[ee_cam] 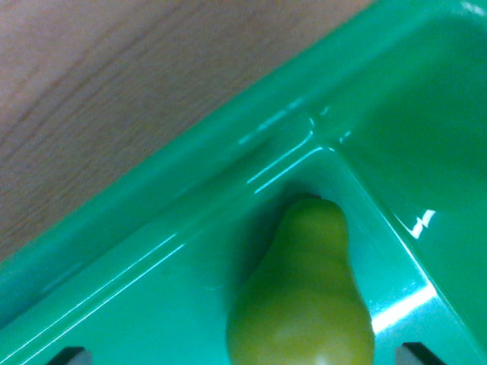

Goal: Pick fruit

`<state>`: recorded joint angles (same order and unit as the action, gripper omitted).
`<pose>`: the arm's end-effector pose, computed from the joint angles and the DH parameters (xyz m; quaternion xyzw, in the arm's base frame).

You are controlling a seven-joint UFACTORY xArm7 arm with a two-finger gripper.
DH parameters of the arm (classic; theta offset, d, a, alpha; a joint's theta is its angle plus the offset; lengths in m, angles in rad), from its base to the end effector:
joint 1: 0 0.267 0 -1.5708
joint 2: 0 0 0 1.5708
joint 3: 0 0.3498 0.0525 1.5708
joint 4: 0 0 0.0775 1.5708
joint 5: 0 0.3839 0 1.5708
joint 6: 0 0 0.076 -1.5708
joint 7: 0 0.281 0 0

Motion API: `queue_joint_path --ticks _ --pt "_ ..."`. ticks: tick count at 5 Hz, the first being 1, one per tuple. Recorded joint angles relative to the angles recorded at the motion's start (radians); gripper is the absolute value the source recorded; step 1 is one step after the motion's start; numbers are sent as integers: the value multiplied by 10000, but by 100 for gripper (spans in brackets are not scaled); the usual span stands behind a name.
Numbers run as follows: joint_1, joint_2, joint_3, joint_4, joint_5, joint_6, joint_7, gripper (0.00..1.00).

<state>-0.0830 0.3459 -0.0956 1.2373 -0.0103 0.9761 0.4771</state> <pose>0.5579 -0.1046 0.1119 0.9474 -0.3167 -0.0381 0.0264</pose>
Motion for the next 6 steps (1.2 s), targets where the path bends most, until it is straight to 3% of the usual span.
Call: queue_joint_path --ticks 1,2,3,4,5,6 --pt "0 0 0 0 0 0 0 0" --pt "-65 168 -41 -259 50 -347 266 0" --pt "-65 168 -41 -259 50 -347 266 0" --pt "-123 320 -78 -492 95 -659 505 0" --pt "-123 320 -78 -492 95 -659 505 0" --pt "-169 440 -108 -676 131 -906 694 0"
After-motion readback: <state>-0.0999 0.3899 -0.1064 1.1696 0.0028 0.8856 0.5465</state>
